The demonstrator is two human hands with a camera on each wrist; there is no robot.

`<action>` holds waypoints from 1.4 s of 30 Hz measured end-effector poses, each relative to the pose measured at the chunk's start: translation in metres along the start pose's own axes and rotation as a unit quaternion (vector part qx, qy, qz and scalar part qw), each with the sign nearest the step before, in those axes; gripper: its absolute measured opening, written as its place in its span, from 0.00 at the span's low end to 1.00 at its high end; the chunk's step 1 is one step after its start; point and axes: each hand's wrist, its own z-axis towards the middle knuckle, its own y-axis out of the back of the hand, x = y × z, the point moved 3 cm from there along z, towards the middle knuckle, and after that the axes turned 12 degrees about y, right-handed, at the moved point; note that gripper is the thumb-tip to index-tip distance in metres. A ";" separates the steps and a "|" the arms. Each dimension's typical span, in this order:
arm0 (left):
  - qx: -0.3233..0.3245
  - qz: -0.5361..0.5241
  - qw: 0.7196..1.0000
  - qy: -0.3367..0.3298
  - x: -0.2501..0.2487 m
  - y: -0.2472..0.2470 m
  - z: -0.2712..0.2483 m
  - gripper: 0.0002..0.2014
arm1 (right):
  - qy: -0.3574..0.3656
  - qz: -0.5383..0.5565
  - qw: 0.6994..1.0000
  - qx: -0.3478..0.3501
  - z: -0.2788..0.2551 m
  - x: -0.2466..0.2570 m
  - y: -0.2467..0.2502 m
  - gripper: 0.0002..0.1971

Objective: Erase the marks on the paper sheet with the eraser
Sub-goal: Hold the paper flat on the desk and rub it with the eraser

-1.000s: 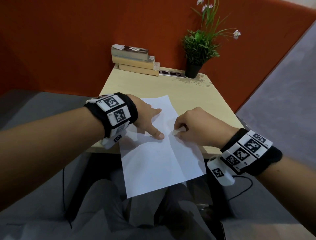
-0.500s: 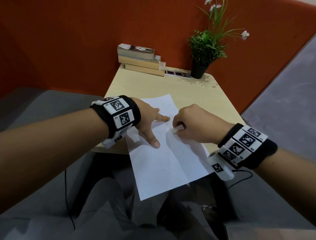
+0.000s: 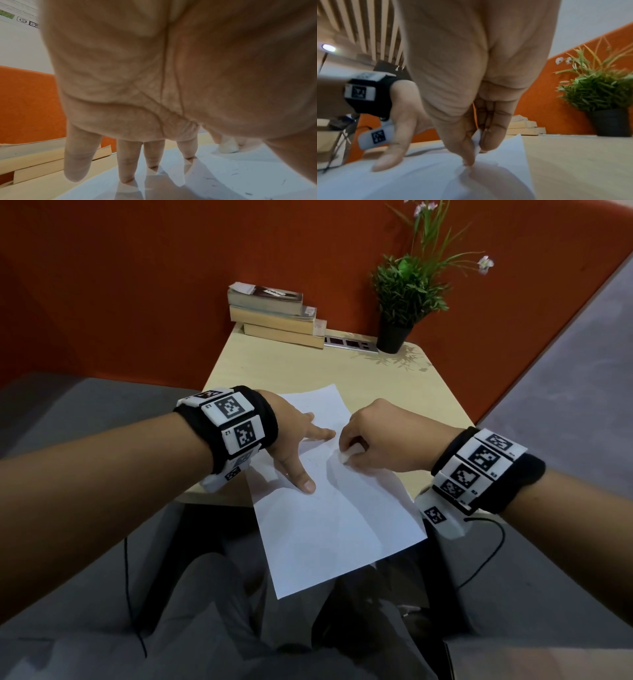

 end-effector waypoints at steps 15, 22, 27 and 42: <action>-0.002 -0.008 1.000 -0.004 0.001 -0.002 -0.001 0.61 | -0.007 -0.020 1.000 -0.002 0.000 0.011 -0.008 0.05; 0.002 -0.006 1.000 -0.003 0.000 -0.001 -0.001 0.61 | -0.021 -0.008 1.000 0.001 0.003 0.004 -0.004 0.05; 0.001 -0.011 1.000 -0.004 0.001 -0.003 -0.001 0.60 | 0.009 0.001 1.000 0.016 -0.001 0.017 -0.008 0.05; 0.004 -0.040 0.999 -0.020 0.007 0.000 -0.001 0.65 | -0.049 0.029 0.996 -0.062 -0.018 -0.025 0.011 0.16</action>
